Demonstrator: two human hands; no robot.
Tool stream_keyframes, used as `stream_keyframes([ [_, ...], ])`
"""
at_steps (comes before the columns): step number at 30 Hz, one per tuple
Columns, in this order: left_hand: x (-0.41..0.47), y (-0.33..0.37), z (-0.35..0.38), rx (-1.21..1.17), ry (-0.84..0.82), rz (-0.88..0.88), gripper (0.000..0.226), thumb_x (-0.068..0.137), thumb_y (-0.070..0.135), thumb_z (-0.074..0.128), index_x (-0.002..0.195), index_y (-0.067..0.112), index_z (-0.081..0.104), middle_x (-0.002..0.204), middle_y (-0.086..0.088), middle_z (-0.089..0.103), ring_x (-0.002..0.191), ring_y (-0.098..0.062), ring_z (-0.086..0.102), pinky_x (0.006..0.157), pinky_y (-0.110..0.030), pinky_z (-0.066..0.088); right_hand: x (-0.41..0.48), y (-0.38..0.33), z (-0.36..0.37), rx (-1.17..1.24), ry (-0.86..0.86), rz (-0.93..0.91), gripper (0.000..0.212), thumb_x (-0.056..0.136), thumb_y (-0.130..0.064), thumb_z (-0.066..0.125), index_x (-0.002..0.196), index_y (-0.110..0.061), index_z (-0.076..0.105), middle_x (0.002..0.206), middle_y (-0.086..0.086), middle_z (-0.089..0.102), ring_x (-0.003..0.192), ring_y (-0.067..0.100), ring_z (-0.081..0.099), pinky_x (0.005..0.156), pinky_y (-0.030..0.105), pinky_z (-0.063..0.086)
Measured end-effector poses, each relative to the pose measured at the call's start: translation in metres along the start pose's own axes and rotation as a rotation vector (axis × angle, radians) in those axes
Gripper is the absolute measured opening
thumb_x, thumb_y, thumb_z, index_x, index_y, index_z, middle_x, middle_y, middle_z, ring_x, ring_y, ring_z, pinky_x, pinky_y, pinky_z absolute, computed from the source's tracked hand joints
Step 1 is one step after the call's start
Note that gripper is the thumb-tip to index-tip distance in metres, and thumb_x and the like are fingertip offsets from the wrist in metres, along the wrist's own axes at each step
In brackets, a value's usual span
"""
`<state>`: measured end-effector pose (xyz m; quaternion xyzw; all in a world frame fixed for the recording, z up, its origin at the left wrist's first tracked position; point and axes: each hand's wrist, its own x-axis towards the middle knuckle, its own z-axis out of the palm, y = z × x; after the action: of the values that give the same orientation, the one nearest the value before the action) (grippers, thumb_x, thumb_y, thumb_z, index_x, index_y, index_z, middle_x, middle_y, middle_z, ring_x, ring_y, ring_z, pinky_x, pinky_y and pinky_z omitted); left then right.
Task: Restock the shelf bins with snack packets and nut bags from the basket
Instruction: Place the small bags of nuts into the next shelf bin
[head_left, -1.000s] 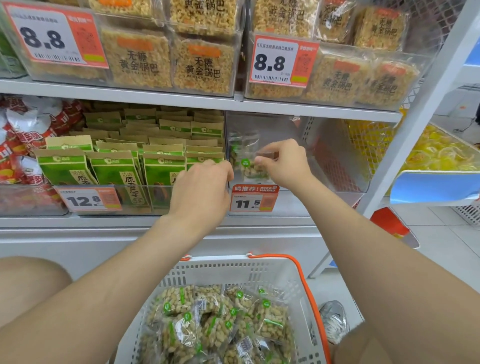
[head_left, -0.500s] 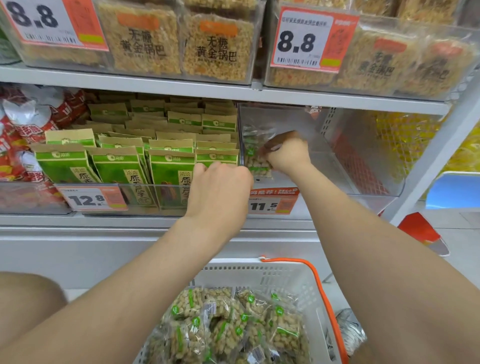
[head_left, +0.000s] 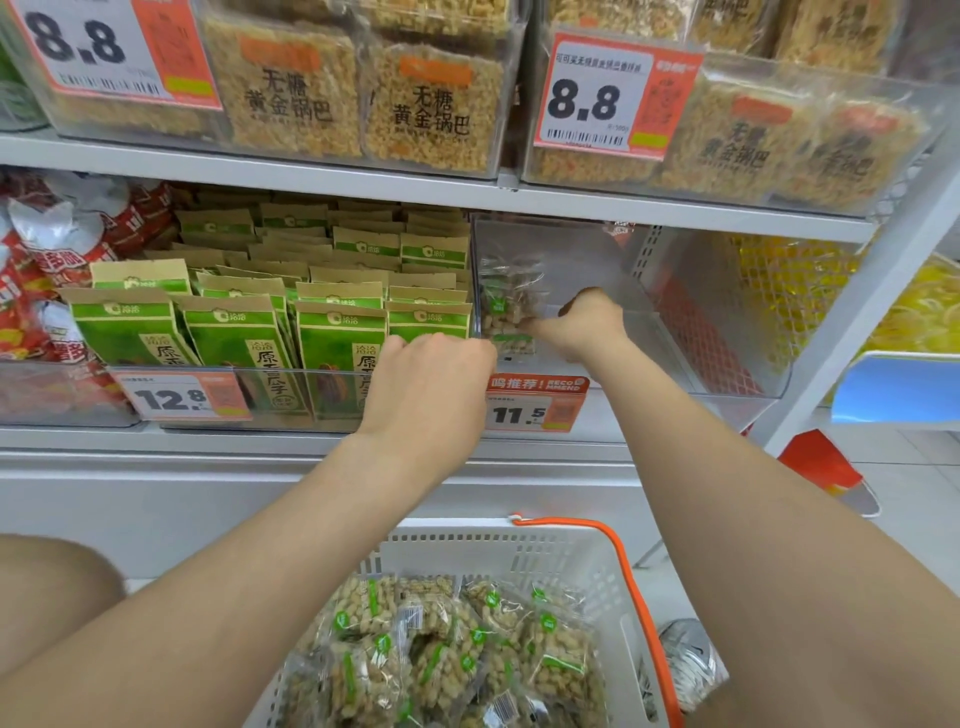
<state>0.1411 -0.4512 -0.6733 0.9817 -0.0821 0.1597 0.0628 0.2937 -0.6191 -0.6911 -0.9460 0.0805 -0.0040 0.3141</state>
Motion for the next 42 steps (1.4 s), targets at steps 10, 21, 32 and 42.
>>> stream_keyframes([
  [10, -0.016, -0.006, -0.010, 0.034, -0.279, -0.074, 0.029, 0.094, 0.046, 0.063, 0.087, 0.020, 0.053, 0.076, 0.002, 0.048, 0.075, -0.029, 0.055, 0.066, -0.036, 0.046, -0.102, -0.022, -0.019, 0.074, 0.307, -0.518, 0.032, 0.081, -0.019, 0.039, 0.070, -0.019, 0.069, 0.065, 0.000, 0.067, 0.064, 0.027, 0.062, 0.068, 0.037, 0.056],
  [21, -0.032, -0.031, 0.011, 0.345, -0.966, -0.063, 0.043, 0.093, 0.034, 0.078, 0.130, 0.017, 0.062, 0.108, -0.003, 0.058, 0.100, -0.029, 0.063, 0.080, -0.041, 0.056, -0.167, 0.016, 0.069, -0.437, -0.615, -0.607, 0.027, 0.083, -0.008, 0.048, 0.079, -0.009, 0.076, 0.078, 0.009, 0.074, 0.070, 0.025, 0.068, 0.069, 0.044, 0.061],
  [32, -0.028, -0.024, 0.014, 0.237, -0.866, 0.012, 0.025, 0.100, 0.024, 0.063, 0.081, 0.014, 0.052, 0.088, -0.003, 0.052, 0.066, -0.020, 0.053, 0.062, -0.035, 0.046, -0.218, 0.062, 0.214, -0.731, -0.934, -0.632, 0.054, 0.094, -0.001, 0.055, 0.143, -0.014, 0.039, 0.127, 0.016, 0.057, 0.113, 0.038, 0.060, 0.089, 0.053, 0.055],
  [42, -0.028, -0.019, 0.016, 0.175, -0.860, 0.058, 0.035, 0.102, 0.029, 0.063, 0.076, 0.014, 0.046, 0.084, -0.003, 0.047, 0.067, -0.021, 0.051, 0.064, -0.036, 0.047, -0.243, 0.075, 0.247, -0.687, -1.017, -0.465, 0.035, 0.100, -0.012, 0.064, 0.132, 0.000, 0.054, 0.134, 0.023, 0.059, 0.103, 0.033, 0.064, 0.089, 0.045, 0.059],
])
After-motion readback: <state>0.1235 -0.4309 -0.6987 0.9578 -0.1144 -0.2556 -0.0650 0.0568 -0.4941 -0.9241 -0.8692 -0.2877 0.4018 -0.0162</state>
